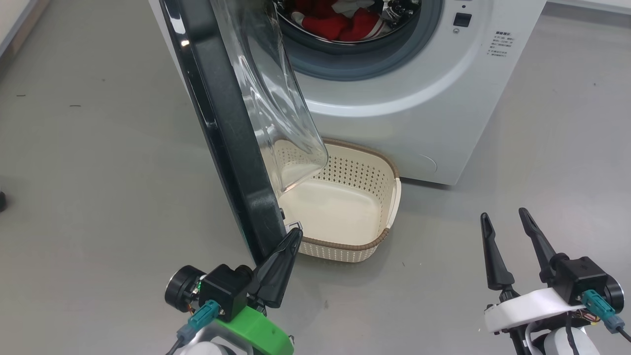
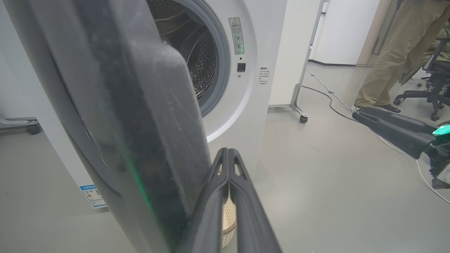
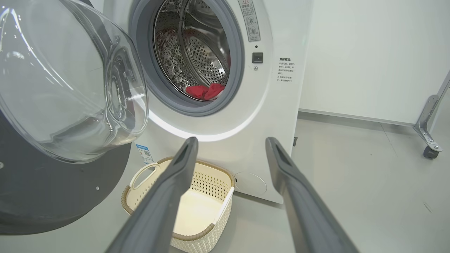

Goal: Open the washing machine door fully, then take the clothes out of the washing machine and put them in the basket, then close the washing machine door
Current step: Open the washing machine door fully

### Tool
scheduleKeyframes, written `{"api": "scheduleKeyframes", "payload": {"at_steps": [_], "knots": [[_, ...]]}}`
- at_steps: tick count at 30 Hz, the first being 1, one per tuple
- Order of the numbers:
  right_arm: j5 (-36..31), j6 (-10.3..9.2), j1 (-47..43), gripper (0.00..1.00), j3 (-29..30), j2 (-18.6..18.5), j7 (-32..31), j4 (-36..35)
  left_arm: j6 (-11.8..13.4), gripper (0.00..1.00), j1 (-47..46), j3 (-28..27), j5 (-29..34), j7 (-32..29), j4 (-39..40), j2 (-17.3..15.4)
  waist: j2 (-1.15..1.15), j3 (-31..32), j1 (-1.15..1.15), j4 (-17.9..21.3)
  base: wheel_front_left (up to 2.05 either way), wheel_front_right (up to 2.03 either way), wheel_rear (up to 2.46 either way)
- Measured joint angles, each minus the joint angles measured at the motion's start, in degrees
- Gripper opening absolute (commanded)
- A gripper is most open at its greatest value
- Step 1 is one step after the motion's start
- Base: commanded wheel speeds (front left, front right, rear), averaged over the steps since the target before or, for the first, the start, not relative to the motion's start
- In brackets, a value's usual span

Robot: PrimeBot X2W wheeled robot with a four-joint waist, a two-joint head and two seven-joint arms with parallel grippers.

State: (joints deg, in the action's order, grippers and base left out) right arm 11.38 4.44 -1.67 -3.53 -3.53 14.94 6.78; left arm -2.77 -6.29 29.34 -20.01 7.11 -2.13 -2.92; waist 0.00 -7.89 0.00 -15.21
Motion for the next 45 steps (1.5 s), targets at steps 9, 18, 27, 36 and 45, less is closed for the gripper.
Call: {"api": "scheduleKeyframes", "payload": {"at_steps": [9, 18, 27, 36, 45], "knots": [[-0.01, 0.01, -0.02, 1.0, 1.67, 0.08, 0.0, 0.01, 0.55, 0.0, -0.15, 0.22, -0.29, 0.59, -0.68, 0.25, 0.0, 0.12, 0.0, -1.41, 0.0, 0.0, 0.0], [-0.44, 0.04, -0.02, 1.0, 2.03, 0.24, 0.0, -0.02, 2.0, 0.0, -0.14, -0.51, -0.57, 1.49, -1.25, 0.37, 0.0, 0.07, 0.0, -3.65, 0.0, 0.0, 0.0], [-0.86, 0.49, -0.02, 1.0, 1.8, 0.35, 0.0, 0.01, 5.52, 0.0, 0.0, -4.75, -0.57, 2.64, -2.38, 0.16, 0.0, 0.02, 0.0, -4.75, 0.0, 0.0, 0.0], [-0.88, 0.56, -0.01, 1.0, 1.83, 0.47, 0.0, 0.01, 6.8, 0.0, 0.13, -8.53, -0.68, 4.07, -3.28, -0.21, 0.0, -0.05, 0.0, -4.91, 0.0, 0.0, 0.0], [-0.94, 0.79, -0.01, 1.0, 2.21, 0.7, 0.0, 0.01, 8.11, 0.0, 0.17, -14.22, -2.12, 5.14, -4.63, -1.21, 0.0, -0.19, 0.0, -4.64, 0.0, 0.0, 0.0]]}}
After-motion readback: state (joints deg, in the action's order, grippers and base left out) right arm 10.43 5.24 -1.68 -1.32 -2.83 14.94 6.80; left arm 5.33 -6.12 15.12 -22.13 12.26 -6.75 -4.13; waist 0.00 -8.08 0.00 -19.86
